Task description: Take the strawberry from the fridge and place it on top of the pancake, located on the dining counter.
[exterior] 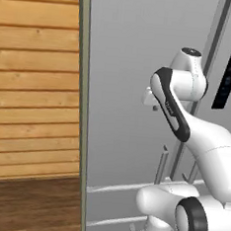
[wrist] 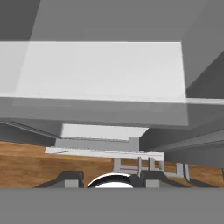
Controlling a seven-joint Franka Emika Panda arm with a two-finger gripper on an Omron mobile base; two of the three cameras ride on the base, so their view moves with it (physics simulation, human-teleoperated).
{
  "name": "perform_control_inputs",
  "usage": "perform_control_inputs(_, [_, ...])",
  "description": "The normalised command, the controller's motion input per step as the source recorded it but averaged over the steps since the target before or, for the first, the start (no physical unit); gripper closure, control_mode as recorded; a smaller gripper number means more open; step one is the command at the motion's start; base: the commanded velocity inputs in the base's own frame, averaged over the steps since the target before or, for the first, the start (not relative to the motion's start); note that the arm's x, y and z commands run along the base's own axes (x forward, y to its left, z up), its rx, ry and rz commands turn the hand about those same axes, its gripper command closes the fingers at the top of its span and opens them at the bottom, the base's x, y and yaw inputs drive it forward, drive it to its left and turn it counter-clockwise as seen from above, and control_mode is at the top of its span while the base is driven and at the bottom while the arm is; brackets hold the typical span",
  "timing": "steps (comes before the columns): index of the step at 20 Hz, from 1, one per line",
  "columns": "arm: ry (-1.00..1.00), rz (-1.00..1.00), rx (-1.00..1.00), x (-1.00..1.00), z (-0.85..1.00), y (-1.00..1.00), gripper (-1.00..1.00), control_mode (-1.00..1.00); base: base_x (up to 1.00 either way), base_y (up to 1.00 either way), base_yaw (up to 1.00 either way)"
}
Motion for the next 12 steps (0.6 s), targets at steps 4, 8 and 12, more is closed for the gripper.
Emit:
perform_control_inputs(4, [0.0,0.0,0.0,0.0,0.0,0.0,-1.0,1.0,-0.16,0.0,0.0])
perform_control_inputs(8, [0.0,0.0,0.0,0.0,0.0,0.0,-1.0,1.0,-0.78,-0.04,-0.01])
perform_control_inputs(12, [0.0,0.0,0.0,0.0,0.0,0.0,-1.0,1.0,-0.8,-0.19,0.0])
